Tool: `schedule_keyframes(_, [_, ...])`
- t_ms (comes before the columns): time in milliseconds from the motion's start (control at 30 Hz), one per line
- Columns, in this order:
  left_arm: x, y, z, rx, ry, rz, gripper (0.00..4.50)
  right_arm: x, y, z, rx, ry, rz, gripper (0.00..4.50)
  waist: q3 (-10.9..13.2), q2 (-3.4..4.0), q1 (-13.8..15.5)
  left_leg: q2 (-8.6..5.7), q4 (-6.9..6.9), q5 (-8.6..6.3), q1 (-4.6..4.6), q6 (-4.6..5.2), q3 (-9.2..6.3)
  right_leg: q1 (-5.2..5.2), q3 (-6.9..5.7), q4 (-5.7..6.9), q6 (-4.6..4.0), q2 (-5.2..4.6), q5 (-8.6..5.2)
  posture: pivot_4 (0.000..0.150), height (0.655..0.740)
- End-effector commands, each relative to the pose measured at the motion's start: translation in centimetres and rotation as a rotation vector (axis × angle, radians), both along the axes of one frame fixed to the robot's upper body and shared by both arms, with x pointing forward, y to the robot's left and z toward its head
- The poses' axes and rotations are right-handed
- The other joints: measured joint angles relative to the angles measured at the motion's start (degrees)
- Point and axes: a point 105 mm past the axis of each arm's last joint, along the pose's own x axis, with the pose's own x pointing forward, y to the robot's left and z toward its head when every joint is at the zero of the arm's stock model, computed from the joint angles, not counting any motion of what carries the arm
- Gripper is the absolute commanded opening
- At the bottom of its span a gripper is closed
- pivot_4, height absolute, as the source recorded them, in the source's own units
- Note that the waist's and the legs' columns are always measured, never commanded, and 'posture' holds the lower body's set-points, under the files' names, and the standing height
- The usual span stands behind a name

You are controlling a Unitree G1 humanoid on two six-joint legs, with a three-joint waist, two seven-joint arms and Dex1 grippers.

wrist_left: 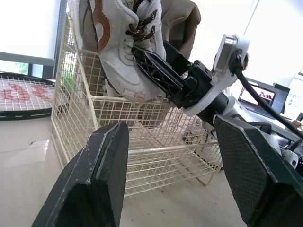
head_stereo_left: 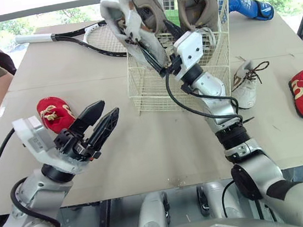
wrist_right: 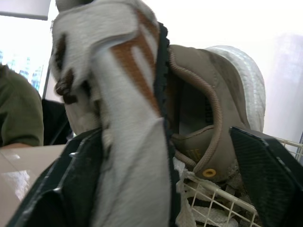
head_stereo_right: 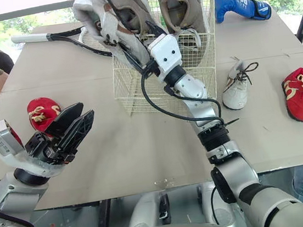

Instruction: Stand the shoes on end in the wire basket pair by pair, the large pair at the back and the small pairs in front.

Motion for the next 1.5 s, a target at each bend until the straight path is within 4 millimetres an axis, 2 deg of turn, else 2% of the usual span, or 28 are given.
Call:
schedule_keyframes(33, [-0.5, -0.7, 0.7, 0.009, -0.048, -0.01, 3.13, -0.8, 0.1, 1.2, 0.002, -0.042, 0.008, 3.85, 0.01, 0.0, 0.01, 0.0, -0.06, 0.0, 0.0, 0.0, 0.0, 0.0, 0.0, -0.06, 0.0, 0.17, 0.0, 0.15, 0.74])
schedule_keyframes(133, [-0.4, -0.9, 0.6, 0.007, -0.048, -0.006, 3.13, -0.1, -0.2, 1.0, -0.025, -0.012, -0.017, 3.07, 0.01, 0.0, 0.04, 0.0, -0.11, 0.0, -0.01, 0.0, 0.01, 0.0, 0.01, -0.12, 0.0, 0.18, 0.0, 0.15, 0.74])
schedule_keyframes(200, [-0.4, -0.9, 0.6, 0.007, -0.05, -0.003, 3.13, 0.1, -0.3, 1.0, -0.045, -0.005, -0.023, 2.28, 0.01, 0.0, 0.06, 0.0, -0.11, 0.0, -0.01, 0.0, 0.02, 0.0, 0.01, -0.12, 0.0, 0.18, 0.0, 0.15, 0.74])
schedule_keyframes(233, [-0.3, -0.9, 0.6, 0.007, -0.05, -0.001, 3.13, 0.1, -0.3, 1.1, -0.049, -0.006, -0.022, 1.65, 0.0, -0.01, 0.05, 0.0, -0.11, 0.0, -0.01, 0.0, 0.02, 0.0, 0.01, -0.12, 0.0, 0.18, 0.0, 0.15, 0.74])
schedule_keyframes(267, [-0.3, -0.9, 0.6, 0.007, -0.05, 0.0, 3.13, 0.1, -0.4, 1.3, -0.051, -0.007, -0.021, 1.35, 0.01, -0.01, 0.06, 0.0, -0.11, 0.0, 0.0, 0.0, 0.01, 0.01, 0.0, -0.12, 0.0, 0.18, 0.0, 0.15, 0.74])
schedule_keyframes(333, [-0.3, -0.9, 0.6, 0.007, -0.049, 0.002, 3.13, -0.4, -0.6, 1.7, -0.059, -0.014, -0.004, 0.33, 0.09, 0.03, 0.13, 0.0, -0.11, 0.01, -0.01, 0.0, 0.01, 0.0, 0.0, -0.12, 0.0, 0.17, 0.0, 0.15, 0.74])
schedule_keyframes(367, [-0.3, -1.0, 0.6, 0.007, -0.05, 0.002, 3.13, -0.6, -0.6, 1.8, -0.063, -0.015, 0.002, 0.02, 0.12, 0.06, 0.13, -0.01, -0.11, 0.01, -0.02, 0.0, 0.01, 0.0, 0.0, -0.13, 0.0, 0.17, 0.0, 0.15, 0.74])
schedule_keyframes(533, [-0.3, -0.8, 0.4, 0.003, -0.044, 0.011, 3.13, -1.4, -1.1, 2.6, -0.066, 0.004, 0.033, 0.02, 0.15, 0.08, 0.15, -0.01, -0.27, 0.0, -0.04, 0.0, 0.02, -0.03, 0.0, -0.23, 0.01, 0.19, 0.0, 0.15, 0.74])
schedule_keyframes(667, [-0.2, -1.1, 0.2, -0.004, -0.041, 0.006, 3.13, -1.7, -1.0, 2.3, -0.052, 0.061, 0.073, 0.02, 0.15, 0.09, 0.11, 0.0, -0.3, 0.0, -0.05, 0.0, 0.02, -0.05, -0.02, -0.23, 0.02, 0.21, 0.0, 0.15, 0.74])
schedule_keyframes(800, [0.0, -1.2, 0.3, -0.008, -0.045, 0.004, 3.13, -1.2, -0.6, 1.5, -0.032, 0.134, 0.085, 0.02, 0.15, 0.08, 0.11, 0.0, -0.3, 0.0, -0.05, 0.0, 0.03, -0.04, -0.02, -0.23, 0.02, 0.23, 0.0, 0.15, 0.74])
schedule_keyframes(967, [0.0, -1.2, 0.2, -0.009, -0.046, 0.009, 3.13, -0.2, -0.3, 1.6, -0.023, 0.135, 0.047, 0.02, 0.15, 0.09, 0.04, 0.01, -0.3, 0.0, -0.04, 0.0, 0.04, -0.05, -0.01, -0.23, 0.02, 0.27, 0.0, 0.15, 0.74])
schedule_keyframes(1100, [-0.7, -1.2, 0.2, 0.005, -0.047, 0.001, 3.13, 0.2, -0.3, -1.5, -0.088, 0.19, 0.055, 0.02, 0.14, 0.07, 0.04, 0.01, -0.3, 0.0, -0.03, 0.0, 0.06, -0.04, 0.01, -0.23, 0.02, 0.27, 0.0, 0.15, 0.74])
schedule_keyframes(1200, [-1.1, -0.8, 0.4, 0.011, -0.052, 0.019, 3.13, 0.1, -0.7, -2.2, -0.075, 0.218, 0.075, 1.05, 0.11, 0.04, 0.08, 0.01, -0.29, 0.0, -0.02, 0.0, 0.07, -0.03, 0.02, -0.23, 0.02, 0.27, 0.0, 0.15, 0.74])
schedule_keyframes(1333, [-1.6, 0.1, 1.0, 0.008, -0.084, 0.055, 3.13, -0.6, -1.8, -2.2, -0.058, 0.233, 0.099, 2.83, 0.06, -0.03, 0.19, 0.02, -0.25, 0.02, 0.11, -0.01, 0.05, 0.07, 0.02, -0.22, 0.02, 0.26, 0.0, 0.15, 0.74])
schedule_keyframes(1400, [-1.7, 0.5, 1.3, 0.01, -0.11, 0.076, 3.13, -1.3, -2.5, -2.1, -0.066, 0.236, 0.119, 3.37, 0.06, -0.03, 0.46, 0.01, -0.23, 0.02, 0.08, -0.02, 0.01, 0.08, -0.01, -0.23, 0.01, 0.24, 0.0, 0.15, 0.74])
schedule_keyframes(1500, [-1.6, 0.9, 1.4, 0.017, -0.124, 0.103, 3.13, -2.1, -3.6, -1.7, -0.078, 0.229, 0.125, 3.37, 0.07, -0.01, 0.56, 0.0, -0.25, 0.02, 0.03, -0.01, 0.0, 0.08, -0.03, -0.29, 0.01, 0.2, 0.0, 0.15, 0.74])
